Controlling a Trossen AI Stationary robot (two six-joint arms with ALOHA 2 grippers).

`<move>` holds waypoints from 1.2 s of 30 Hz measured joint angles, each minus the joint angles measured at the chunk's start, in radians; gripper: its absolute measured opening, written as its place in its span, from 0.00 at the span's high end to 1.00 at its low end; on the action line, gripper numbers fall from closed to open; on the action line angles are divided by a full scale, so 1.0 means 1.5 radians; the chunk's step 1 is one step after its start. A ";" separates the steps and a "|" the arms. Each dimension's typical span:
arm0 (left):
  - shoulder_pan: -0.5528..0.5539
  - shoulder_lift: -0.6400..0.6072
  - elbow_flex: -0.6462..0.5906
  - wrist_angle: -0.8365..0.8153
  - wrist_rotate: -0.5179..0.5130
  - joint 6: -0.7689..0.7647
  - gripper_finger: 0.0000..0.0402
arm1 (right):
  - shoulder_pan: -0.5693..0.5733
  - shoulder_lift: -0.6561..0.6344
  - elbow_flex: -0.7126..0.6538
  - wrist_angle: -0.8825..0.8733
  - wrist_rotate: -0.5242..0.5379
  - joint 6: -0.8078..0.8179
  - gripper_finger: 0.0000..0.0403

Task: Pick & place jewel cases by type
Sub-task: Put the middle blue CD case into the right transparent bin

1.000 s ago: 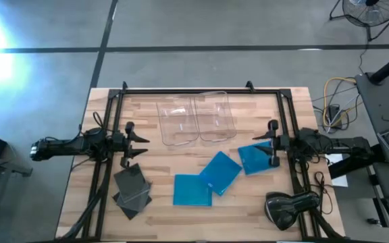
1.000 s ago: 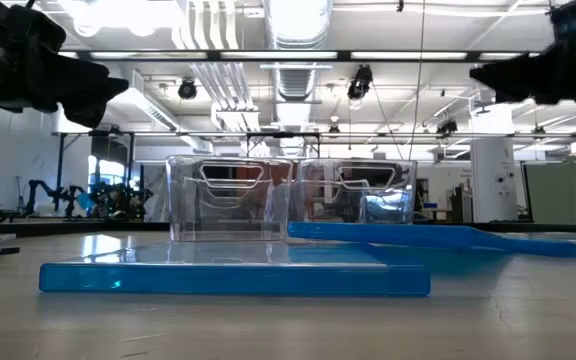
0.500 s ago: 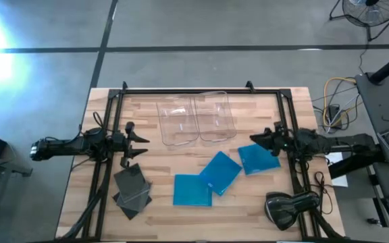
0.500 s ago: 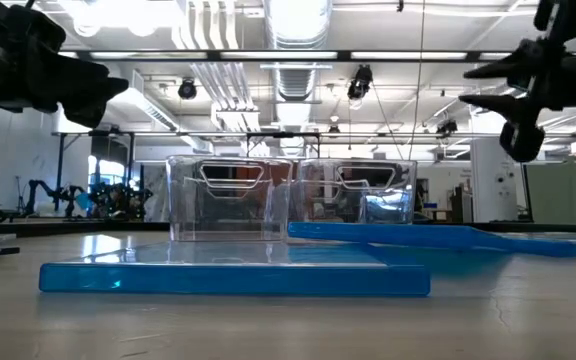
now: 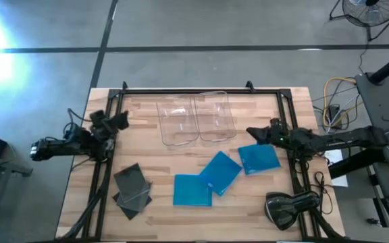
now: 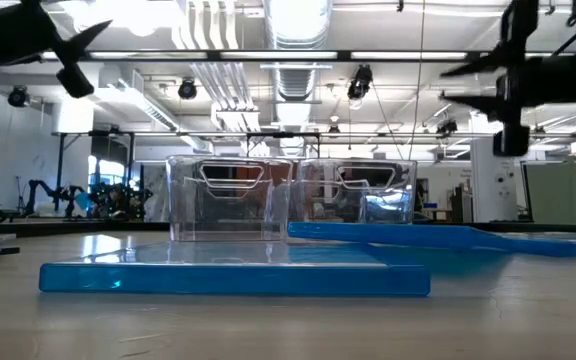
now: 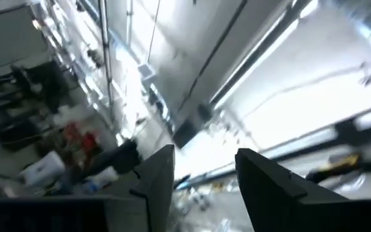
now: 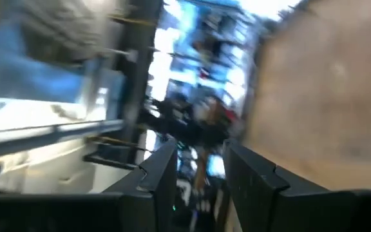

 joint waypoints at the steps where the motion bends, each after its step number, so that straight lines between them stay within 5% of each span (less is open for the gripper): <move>1: 0.000 0.000 0.000 0.022 -0.008 -0.009 0.63 | 0.004 0.021 0.004 -0.023 -0.017 0.054 0.70; 7: 0.000 0.004 0.021 0.070 -0.065 -0.028 0.63 | 0.038 0.121 0.053 -0.180 -0.255 0.221 0.68; 9: 0.000 0.007 0.032 0.021 -0.029 -0.058 0.63 | 0.037 0.156 0.088 -0.268 -0.297 0.244 0.68; 17: 0.000 0.124 0.131 -0.582 0.201 -0.219 0.63 | 0.054 0.334 0.287 -0.543 -0.546 0.233 0.59; 19: -0.001 0.172 0.138 -0.623 0.228 -0.212 0.63 | 0.061 0.387 0.325 -0.571 -0.550 0.219 0.55; 28: -0.008 0.356 0.160 -0.495 0.292 -0.019 0.63 | 0.087 0.592 0.406 -0.489 -0.437 0.240 0.40; 36: -0.010 0.527 0.327 -0.563 0.301 0.227 0.63 | 0.195 0.649 0.410 -0.446 -0.311 0.366 0.35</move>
